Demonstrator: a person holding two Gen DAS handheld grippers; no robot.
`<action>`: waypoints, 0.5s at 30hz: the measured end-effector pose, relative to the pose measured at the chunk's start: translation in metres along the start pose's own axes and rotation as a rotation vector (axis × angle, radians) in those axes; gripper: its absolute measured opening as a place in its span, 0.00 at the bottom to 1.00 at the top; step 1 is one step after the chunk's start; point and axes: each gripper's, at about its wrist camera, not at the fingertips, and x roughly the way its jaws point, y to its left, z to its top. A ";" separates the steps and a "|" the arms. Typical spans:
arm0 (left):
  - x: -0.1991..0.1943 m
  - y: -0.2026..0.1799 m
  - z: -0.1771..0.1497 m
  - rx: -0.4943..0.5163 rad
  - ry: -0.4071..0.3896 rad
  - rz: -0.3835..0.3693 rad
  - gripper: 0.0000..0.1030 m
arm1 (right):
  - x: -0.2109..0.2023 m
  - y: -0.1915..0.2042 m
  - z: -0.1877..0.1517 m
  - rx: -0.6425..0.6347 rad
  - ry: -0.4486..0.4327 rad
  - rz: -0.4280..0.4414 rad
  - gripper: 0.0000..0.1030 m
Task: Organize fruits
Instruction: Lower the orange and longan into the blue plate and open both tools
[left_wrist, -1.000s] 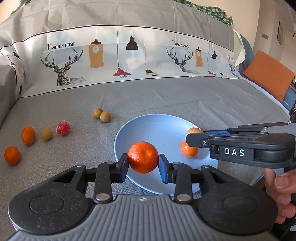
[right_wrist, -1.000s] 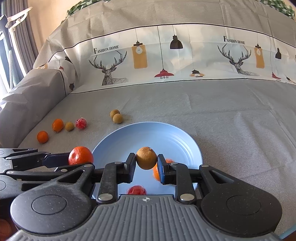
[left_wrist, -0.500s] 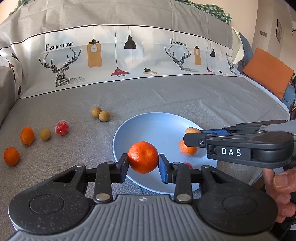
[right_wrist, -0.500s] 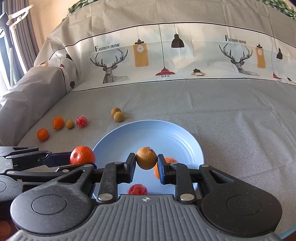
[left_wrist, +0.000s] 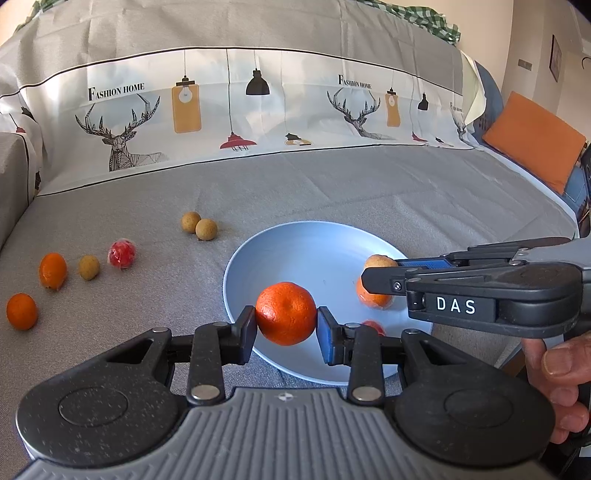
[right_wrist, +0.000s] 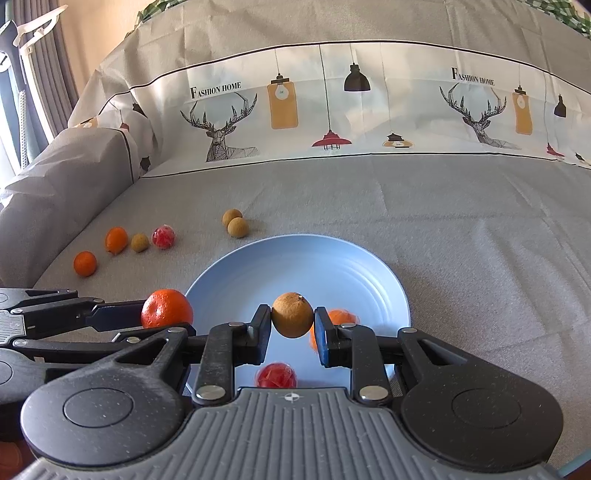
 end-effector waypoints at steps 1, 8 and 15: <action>0.000 0.000 0.000 0.000 0.000 0.000 0.37 | 0.000 0.000 0.000 0.000 0.001 0.000 0.26; 0.001 0.001 -0.002 -0.007 0.001 0.004 0.46 | 0.002 -0.001 0.001 0.006 0.005 -0.023 0.49; 0.000 0.001 -0.002 0.000 0.001 0.002 0.46 | 0.002 -0.001 0.001 0.010 0.007 -0.030 0.52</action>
